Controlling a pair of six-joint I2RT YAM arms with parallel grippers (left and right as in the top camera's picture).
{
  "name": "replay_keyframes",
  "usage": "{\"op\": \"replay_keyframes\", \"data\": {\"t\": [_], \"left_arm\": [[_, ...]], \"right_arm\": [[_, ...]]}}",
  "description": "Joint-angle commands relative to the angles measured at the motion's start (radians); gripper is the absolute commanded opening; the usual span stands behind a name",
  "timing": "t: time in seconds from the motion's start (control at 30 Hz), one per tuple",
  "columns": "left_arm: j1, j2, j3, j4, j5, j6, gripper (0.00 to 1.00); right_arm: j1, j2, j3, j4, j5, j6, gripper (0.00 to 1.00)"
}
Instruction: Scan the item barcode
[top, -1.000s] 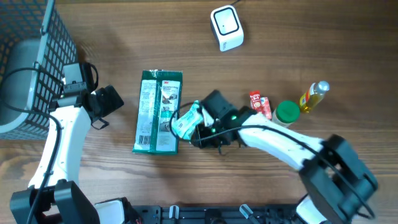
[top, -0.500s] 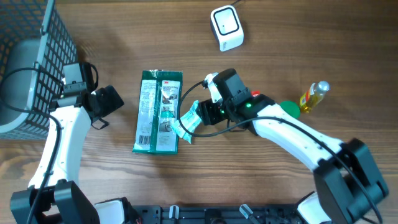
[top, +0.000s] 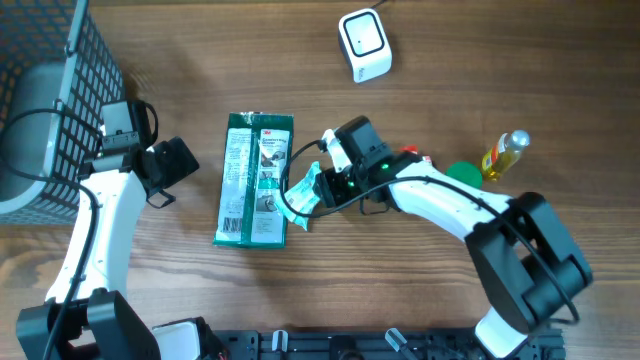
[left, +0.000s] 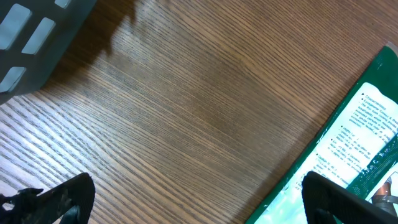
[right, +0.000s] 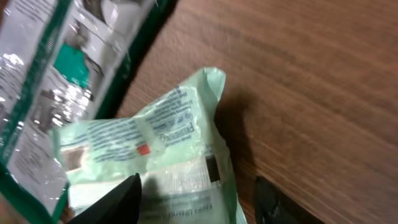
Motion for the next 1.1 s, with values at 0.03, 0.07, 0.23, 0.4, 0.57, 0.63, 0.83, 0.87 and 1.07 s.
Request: {"op": "replay_keyframes", "data": {"t": [0.03,0.07,0.23,0.4,0.57,0.63,0.83,0.87,1.07], "left_arm": [[0.005,-0.011,0.013,0.002,0.001,0.001,1.0],[0.005,-0.011,0.013,0.002,0.001,0.001,1.0],[0.005,-0.011,0.013,0.002,0.001,0.002,1.0],[0.005,-0.011,0.013,0.002,0.001,0.001,1.0],[0.005,-0.011,0.013,0.002,0.001,0.001,1.0],[0.005,-0.011,0.013,0.002,0.001,0.001,1.0],[0.005,-0.011,0.013,0.002,0.001,0.001,1.0],[0.005,-0.011,0.013,0.002,0.001,0.001,1.0],[0.005,-0.011,0.013,0.002,0.001,0.001,1.0]], "right_arm": [[0.0,0.053,0.009,0.011,-0.057,0.035,0.58],[0.0,0.052,0.009,0.011,-0.057,0.035,0.56],[-0.034,-0.01,0.028,0.027,-0.19,0.034,0.04],[-0.133,-0.186,0.037,0.025,-0.385,-0.007,0.04],[-0.143,-0.312,0.045,0.024,-0.233,-0.169,0.04],[-0.143,-0.37,0.104,0.013,-0.143,-0.229,0.04],[-0.143,-0.336,0.564,-0.248,0.225,-0.442,0.04],[-0.143,-0.324,0.594,-0.251,0.281,-0.48,0.04],[-0.143,-0.169,0.616,-0.109,0.639,-0.73,0.04]]}}
